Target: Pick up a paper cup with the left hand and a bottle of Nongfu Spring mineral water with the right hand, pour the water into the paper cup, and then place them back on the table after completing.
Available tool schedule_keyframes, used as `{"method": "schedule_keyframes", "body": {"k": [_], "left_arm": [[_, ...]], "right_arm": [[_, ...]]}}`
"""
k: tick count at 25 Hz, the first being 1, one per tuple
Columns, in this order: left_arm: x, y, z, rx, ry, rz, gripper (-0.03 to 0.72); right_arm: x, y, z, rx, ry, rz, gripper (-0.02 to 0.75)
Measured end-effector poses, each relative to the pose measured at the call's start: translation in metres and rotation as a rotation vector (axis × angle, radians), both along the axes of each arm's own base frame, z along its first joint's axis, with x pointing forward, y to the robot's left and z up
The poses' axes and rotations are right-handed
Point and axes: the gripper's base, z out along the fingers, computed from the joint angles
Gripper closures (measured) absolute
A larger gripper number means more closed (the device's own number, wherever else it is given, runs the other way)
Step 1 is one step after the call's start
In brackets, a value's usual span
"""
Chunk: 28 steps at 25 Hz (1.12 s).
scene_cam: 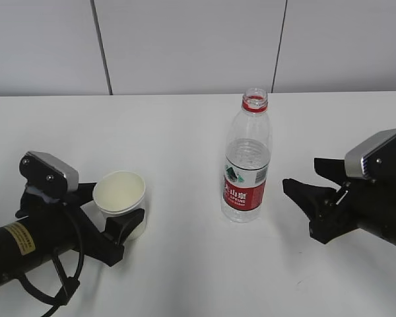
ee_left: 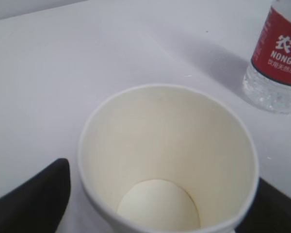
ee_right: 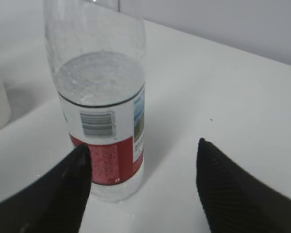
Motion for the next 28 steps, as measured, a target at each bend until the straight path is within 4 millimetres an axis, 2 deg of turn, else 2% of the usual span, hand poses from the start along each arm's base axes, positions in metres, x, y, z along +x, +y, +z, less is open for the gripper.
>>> {"method": "schedule_keyframes", "body": {"k": [5, 10, 14, 18, 25, 28], "left_arm": [[0.000, 0.000, 0.001, -0.001, -0.002, -0.002, 0.109], [0.000, 0.000, 0.001, -0.001, -0.002, -0.002, 0.183], [0.000, 0.000, 0.001, -0.001, -0.003, 0.004, 0.232], [0.001, 0.001, 0.001, -0.001, -0.003, 0.010, 0.249], [0.001, 0.001, 0.001, -0.002, -0.002, 0.015, 0.250], [0.001, 0.001, 0.001, -0.002, -0.002, 0.016, 0.250]], "right_arm": [[0.002, 0.007, -0.004, 0.054, -0.053, 0.063, 0.233], [0.003, 0.012, -0.018, 0.078, -0.033, 0.120, 0.234], [0.012, 0.014, -0.029, 0.075, -0.004, 0.131, 0.233], [0.024, 0.020, -0.034, 0.070, -0.014, 0.177, 0.230], [0.041, 0.019, -0.041, 0.084, -0.013, 0.137, 0.103], [0.046, 0.023, -0.044, 0.082, -0.014, 0.172, 0.079]]}}
